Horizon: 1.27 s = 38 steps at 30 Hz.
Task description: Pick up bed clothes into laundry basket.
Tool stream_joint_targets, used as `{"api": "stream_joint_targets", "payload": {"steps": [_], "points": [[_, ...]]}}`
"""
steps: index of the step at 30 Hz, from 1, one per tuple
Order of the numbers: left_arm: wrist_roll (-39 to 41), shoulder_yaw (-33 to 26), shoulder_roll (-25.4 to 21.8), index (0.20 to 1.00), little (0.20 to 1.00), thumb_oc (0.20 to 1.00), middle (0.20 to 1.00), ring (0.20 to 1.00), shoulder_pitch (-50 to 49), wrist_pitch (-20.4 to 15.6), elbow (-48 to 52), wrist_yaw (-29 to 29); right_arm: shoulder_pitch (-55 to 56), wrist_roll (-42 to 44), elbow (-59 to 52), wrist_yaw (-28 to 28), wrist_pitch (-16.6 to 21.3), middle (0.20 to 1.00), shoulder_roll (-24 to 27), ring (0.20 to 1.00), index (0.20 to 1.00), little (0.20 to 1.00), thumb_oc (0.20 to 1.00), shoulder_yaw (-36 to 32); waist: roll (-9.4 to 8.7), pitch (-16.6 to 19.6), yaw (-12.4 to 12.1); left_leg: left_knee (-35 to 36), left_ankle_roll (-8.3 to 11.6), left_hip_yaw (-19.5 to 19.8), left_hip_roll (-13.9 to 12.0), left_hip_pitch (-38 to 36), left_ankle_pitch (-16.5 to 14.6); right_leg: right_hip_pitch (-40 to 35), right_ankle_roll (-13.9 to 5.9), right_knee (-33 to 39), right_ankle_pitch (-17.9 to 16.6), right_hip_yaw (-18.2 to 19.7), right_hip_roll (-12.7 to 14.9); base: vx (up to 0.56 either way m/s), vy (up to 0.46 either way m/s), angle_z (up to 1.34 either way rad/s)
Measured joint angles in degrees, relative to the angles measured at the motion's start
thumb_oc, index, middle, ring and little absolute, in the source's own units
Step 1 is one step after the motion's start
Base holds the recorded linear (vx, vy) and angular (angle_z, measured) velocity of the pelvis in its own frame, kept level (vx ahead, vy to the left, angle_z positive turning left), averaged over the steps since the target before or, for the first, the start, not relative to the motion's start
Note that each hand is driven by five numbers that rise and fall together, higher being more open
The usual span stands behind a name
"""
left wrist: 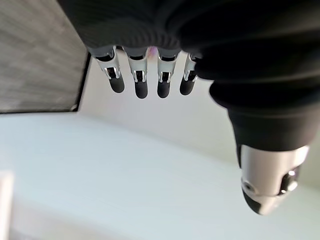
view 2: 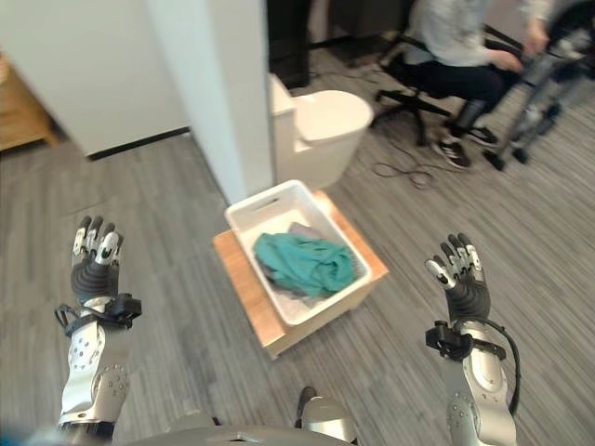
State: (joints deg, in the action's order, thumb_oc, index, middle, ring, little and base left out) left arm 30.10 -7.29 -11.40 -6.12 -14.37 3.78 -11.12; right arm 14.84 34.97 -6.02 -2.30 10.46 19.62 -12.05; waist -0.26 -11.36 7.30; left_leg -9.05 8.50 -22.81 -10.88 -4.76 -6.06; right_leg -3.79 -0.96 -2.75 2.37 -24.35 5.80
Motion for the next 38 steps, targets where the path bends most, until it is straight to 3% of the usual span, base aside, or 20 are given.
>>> {"api": "stream_joint_targets", "payload": {"steps": [1, 3, 5, 6, 7, 8, 10, 13, 14, 19, 21, 22, 23, 24, 26, 27, 29, 30, 34, 38], "points": [[-0.01, -0.19, -0.09, 1.000, 1.000, 1.000, 1.000, 1.000, -0.33, 0.04, 0.20, -0.29, -1.16, 0.07, -0.07, 0.04, 0.01, 1.000, -0.35, 1.000, 1.000, 1.000, 1.000, 0.68, 1.54, 0.48, 0.26, 7.48, -1.81, 0.71, 1.51, -1.66, 0.74, 2.79, -0.58, -3.16, 0.36, -0.40, 1.03, -0.11, 0.152, 0.77], [0.00, -0.87, -0.24, 1.000, 1.000, 1.000, 1.000, 1.000, -0.35, 0.11, 0.05, -1.07, -2.13, 0.08, 0.11, 0.28, -0.19, 1.000, -0.28, 1.000, 1.000, 1.000, 1.000, 3.32, 0.80, 0.59, -1.33, 9.45, -4.13, 2.40, 4.58, -1.24, 2.43, 4.68, -1.80, -6.93, 0.98, 0.00, 4.19, -0.11, 0.128, 0.79], [-0.17, -1.44, -1.01, 1.000, 1.000, 1.000, 1.000, 1.000, -1.00, 0.10, -0.06, -1.43, -3.35, 0.04, 0.22, 1.04, -0.29, 1.000, -0.68, 1.000, 1.000, 1.000, 1.000, 5.06, 0.61, 0.87, -3.00, 8.41, -6.30, 5.20, 6.86, -0.37, 2.07, 6.17, -2.25, -12.45, 1.29, 3.60, 7.53, -0.13, 0.113, 0.89], [-0.63, -1.63, -2.22, 1.000, 1.000, 1.000, 1.000, 1.000, -0.94, 0.04, -0.57, -1.61, -4.32, -0.04, 0.12, 1.48, -0.21, 1.000, -0.62, 1.000, 1.000, 1.000, 1.000, 5.29, 0.66, 0.84, -3.75, 7.73, -7.65, 8.82, 8.35, 1.05, 1.96, 7.75, -2.63, -17.12, 1.57, 9.05, 8.32, -0.05, 0.096, 1.45], [-1.19, -1.91, -2.38, 1.000, 1.000, 1.000, 1.000, 1.000, 0.16, 0.02, -1.77, -1.71, -4.10, -0.21, 0.00, 1.70, -0.50, 1.000, -0.26, 1.000, 1.000, 1.000, 1.000, 5.24, 1.56, 0.74, -1.98, 7.04, -9.03, 15.06, 8.64, 2.15, 2.82, 8.12, -4.38, -20.19, 4.75, 20.78, 4.74, -0.04, 0.047, 1.97], [-1.38, -1.35, -2.40, 1.000, 1.000, 1.000, 1.000, 1.000, 1.33, 0.03, -2.04, -1.47, -3.76, -0.23, -0.17, 1.80, -0.55, 1.000, -0.03, 1.000, 1.000, 1.000, 1.000, 5.17, 2.14, 0.90, -0.78, 7.58, -9.37, 18.33, 8.62, 2.74, 3.74, 7.39, -5.13, -20.23, 6.50, 28.77, 1.51, 0.01, -0.018, 2.34], [-1.74, -1.87, -4.51, 1.000, 1.000, 1.000, 1.000, 1.000, 0.29, -0.34, -1.73, -1.13, -4.84, -0.27, 0.12, 2.96, -0.40, 1.000, -0.65, 1.000, 1.000, 1.000, 1.000, 5.42, 0.70, 1.61, -1.72, 9.91, -9.87, 21.98, 10.39, 2.49, 5.93, 6.65, -6.05, -16.54, 7.23, 33.51, 0.49, -0.04, -0.042, 1.45], [-2.19, -3.04, -5.48, 1.000, 1.000, 1.000, 1.000, 1.000, -2.51, -0.66, -1.60, -1.50, -5.17, -0.24, 1.58, 3.09, -0.37, 1.000, -1.01, 1.000, 1.000, 1.000, 1.000, 7.05, -0.82, 3.63, -3.75, 10.75, -9.58, 26.15, 12.23, 3.17, 6.87, 6.20, -4.49, -7.83, 6.02, 36.12, -0.45, -0.06, -0.115, 0.80], [-2.26, -3.13, -5.60, 1.000, 1.000, 1.000, 1.000, 1.000, -3.08, -0.64, -1.68, -1.53, -5.52, -0.24, 2.57, 3.09, -0.32, 1.000, -1.03, 1.000, 1.000, 1.000, 1.000, 7.57, -1.40, 3.97, -3.65, 10.73, -9.37, 26.85, 12.48, 3.51, 7.00, 6.18, -5.07, -6.27, 4.63, 36.82, -1.00, -0.08, -0.234, 0.66], [-3.77, -1.64, -0.22, 1.000, 1.000, 1.000, 1.000, 1.000, -10.29, -0.23, -2.84, -1.04, -5.83, 1.47, 6.26, 5.26, -0.93, 1.000, -0.02, 1.000, 1.000, 1.000, 1.000, 12.34, 0.29, 4.37, -9.16, 11.15, -4.96, 34.87, 8.60, 5.59, 9.94, 0.63, -2.70, 0.45, 1.05, 27.92, -5.69, -0.12, -0.295, 0.84], [-3.75, 0.02, 0.96, 1.000, 1.000, 1.000, 1.000, 1.000, -7.62, -0.04, -3.90, -0.91, -4.52, 1.49, 6.23, 5.65, -1.31, 1.000, 2.55, 1.000, 1.000, 1.000, 1.000, 12.37, -0.52, 3.66, -8.54, 8.93, -3.75, 36.69, 9.43, 9.05, 11.45, -0.03, -1.38, 0.98, 2.09, 24.05, -5.79, -0.27, -0.177, 1.57], [-3.62, 1.93, 0.83, 1.000, 1.000, 1.000, 1.000, 1.000, -6.62, 0.13, -4.39, -0.81, -4.74, 1.37, 6.61, 6.24, -1.67, 1.000, 4.43, 1.000, 1.000, 1.000, 1.000, 12.45, 0.06, 2.75, -8.12, 11.65, -6.35, 29.22, 7.05, 9.79, 9.68, -0.24, 0.10, 0.74, 1.50, 18.85, -6.29, -0.27, -0.126, 1.71], [-3.45, 2.22, -0.21, 1.000, 1.000, 1.000, 1.000, 1.000, -6.11, 0.36, -4.55, -0.70, -5.39, 1.25, 7.18, 6.46, -2.23, 1.000, 3.94, 1.000, 1.000, 1.000, 1.000, 12.54, -1.90, 2.17, -8.14, 10.31, -6.43, 21.79, 5.60, 9.82, 8.55, 0.58, 1.00, 0.80, 1.50, 18.14, -4.67, -0.20, -0.071, 1.37], [-3.34, 2.18, -2.08, 1.000, 1.000, 1.000, 1.000, 1.000, -6.27, 0.67, -4.57, -0.21, -6.60, 0.97, 7.31, 6.53, -2.73, 1.000, 2.70, 1.000, 1.000, 1.000, 1.000, 12.57, -5.58, 1.66, -8.19, 4.56, -6.91, 13.45, 4.00, 11.01, 7.42, 1.87, 1.61, 0.76, 1.31, 16.36, -2.00, -0.12, -0.047, 0.77], [-3.33, 2.54, -2.70, 1.000, 1.000, 1.000, 1.000, 1.000, -6.70, 0.80, -4.19, 1.20, -6.32, 0.89, 4.65, 6.54, -2.40, 1.000, 2.61, 1.000, 1.000, 1.000, 1.000, 11.19, -6.98, 1.76, -6.84, -2.07, -5.31, 8.98, 2.94, 9.97, 6.33, 1.54, 1.98, 2.07, 0.16, 13.70, -0.27, -0.09, -0.016, 0.89], [-3.34, 3.21, -2.42, 1.000, 1.000, 1.000, 1.000, 1.000, -7.08, 0.78, -3.95, 2.18, -5.73, 0.90, 4.14, 6.49, -1.93, 1.000, 2.40, 1.000, 1.000, 1.000, 1.000, 9.70, -5.39, 2.08, -5.61, -1.30, -4.70, 9.28, 2.50, 6.54, 5.97, 1.02, 1.33, 2.54, -0.11, 11.70, -0.57, -0.04, 0.043, 1.03], [-3.42, 4.86, -2.16, 1.000, 1.000, 1.000, 1.000, 1.000, -6.13, 0.83, -3.39, 2.83, -4.55, 0.90, 4.38, 6.44, -1.85, 1.000, 2.33, 1.000, 1.000, 1.000, 1.000, 7.70, -1.14, 2.33, -3.93, 8.52, -4.05, 8.94, 2.36, 1.03, 5.63, 1.49, 0.16, 2.65, -0.48, 8.77, -2.25, -0.01, 0.050, 0.73], [-3.42, 4.84, -2.16, 1.000, 1.000, 1.000, 1.000, 1.000, -5.76, 0.83, -2.97, 2.89, -4.53, 0.89, 4.65, 6.44, -1.89, 1.000, 2.09, 1.000, 1.000, 1.000, 1.000, 7.78, -0.43, 1.98, -3.97, 10.72, -4.05, 8.90, 2.31, 0.09, 5.66, 1.66, -0.21, 2.66, -0.72, 8.66, -2.63, 0.00, 0.036, 0.21], [-3.46, 4.42, -2.44, 1.000, 1.000, 1.000, 1.000, 1.000, -4.84, 0.81, -2.28, 3.06, -2.48, -1.43, 5.19, 6.60, -2.41, 1.000, 1.06, 1.000, 1.000, 1.000, 1.000, 10.59, -0.77, 2.17, -4.41, 13.04, -4.15, 9.34, 4.46, -0.44, 5.69, 1.44, -3.09, 3.79, -1.96, 9.32, -1.00, -0.03, 0.072, 0.02], [-3.33, 4.18, -2.21, 1.000, 1.000, 1.000, 1.000, 1.000, -5.25, 0.79, -2.31, 2.91, -3.00, -4.34, 5.17, 6.66, -2.54, 1.000, 1.49, 1.000, 1.000, 1.000, 1.000, 12.38, -1.33, 2.52, -4.59, 13.39, -5.15, 9.09, 5.85, -0.54, 6.10, 1.41, -3.94, 5.29, -3.57, 11.33, -0.13, -0.05, 0.033, -0.03]]}}
